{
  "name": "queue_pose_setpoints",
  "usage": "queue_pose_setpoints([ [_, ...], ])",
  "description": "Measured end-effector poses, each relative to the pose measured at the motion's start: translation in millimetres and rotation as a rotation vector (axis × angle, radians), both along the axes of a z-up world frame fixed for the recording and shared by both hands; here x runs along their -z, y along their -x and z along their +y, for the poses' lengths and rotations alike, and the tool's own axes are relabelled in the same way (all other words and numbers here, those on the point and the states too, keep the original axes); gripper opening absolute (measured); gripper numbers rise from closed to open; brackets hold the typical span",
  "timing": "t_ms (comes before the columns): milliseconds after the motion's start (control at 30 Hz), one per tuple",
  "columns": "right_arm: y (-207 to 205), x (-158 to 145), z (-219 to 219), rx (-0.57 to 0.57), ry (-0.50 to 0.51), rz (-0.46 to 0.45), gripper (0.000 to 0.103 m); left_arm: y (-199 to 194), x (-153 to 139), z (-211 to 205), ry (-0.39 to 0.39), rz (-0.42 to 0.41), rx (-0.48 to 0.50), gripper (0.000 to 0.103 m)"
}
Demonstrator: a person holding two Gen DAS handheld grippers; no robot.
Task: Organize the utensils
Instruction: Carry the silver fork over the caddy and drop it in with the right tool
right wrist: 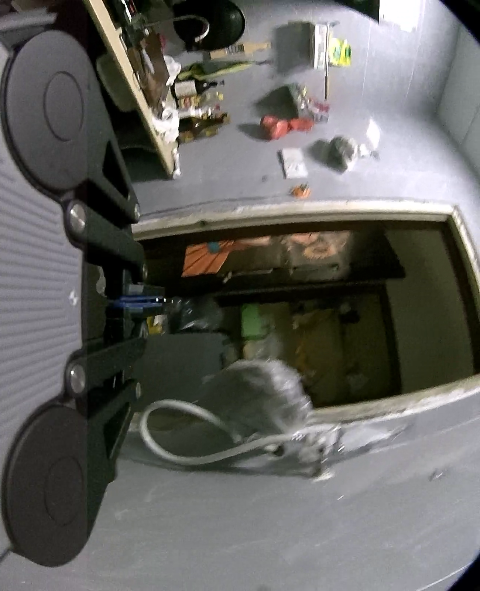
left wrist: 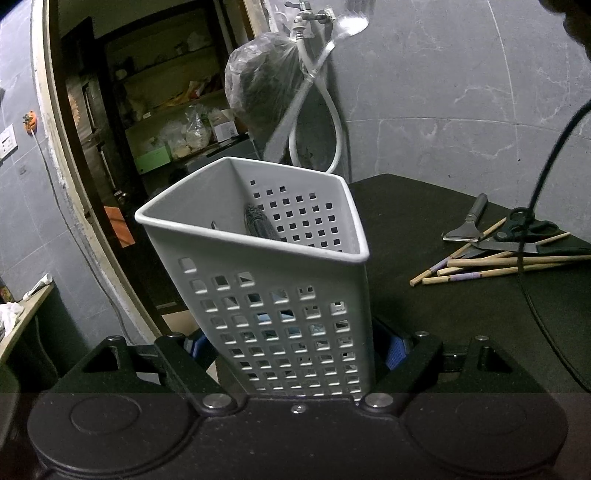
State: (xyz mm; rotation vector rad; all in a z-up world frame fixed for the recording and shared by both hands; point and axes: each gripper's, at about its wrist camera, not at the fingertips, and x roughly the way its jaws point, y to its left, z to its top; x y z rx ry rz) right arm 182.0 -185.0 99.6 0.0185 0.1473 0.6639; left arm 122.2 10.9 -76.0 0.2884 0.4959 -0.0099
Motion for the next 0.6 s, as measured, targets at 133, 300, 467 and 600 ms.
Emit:
queue_pose_setpoints([
  [133,13,-8,13,-0.018,0.048,-0.062,0.002,0,0,0,0.0,0.0,0.001,0.085],
  [300,28,-14,28,-0.015,0.112,-0.138,0.002,0,0,0,0.0,0.0,0.001,0.085],
  [467,35,-17,30,-0.018,0.128,-0.172,0.002,-1,0,0,0.0,0.0,0.0,0.085],
  [600,38,-16,33,-0.03,0.147,-0.182,0.002,-1,0,0,0.0,0.0,0.0,0.085],
])
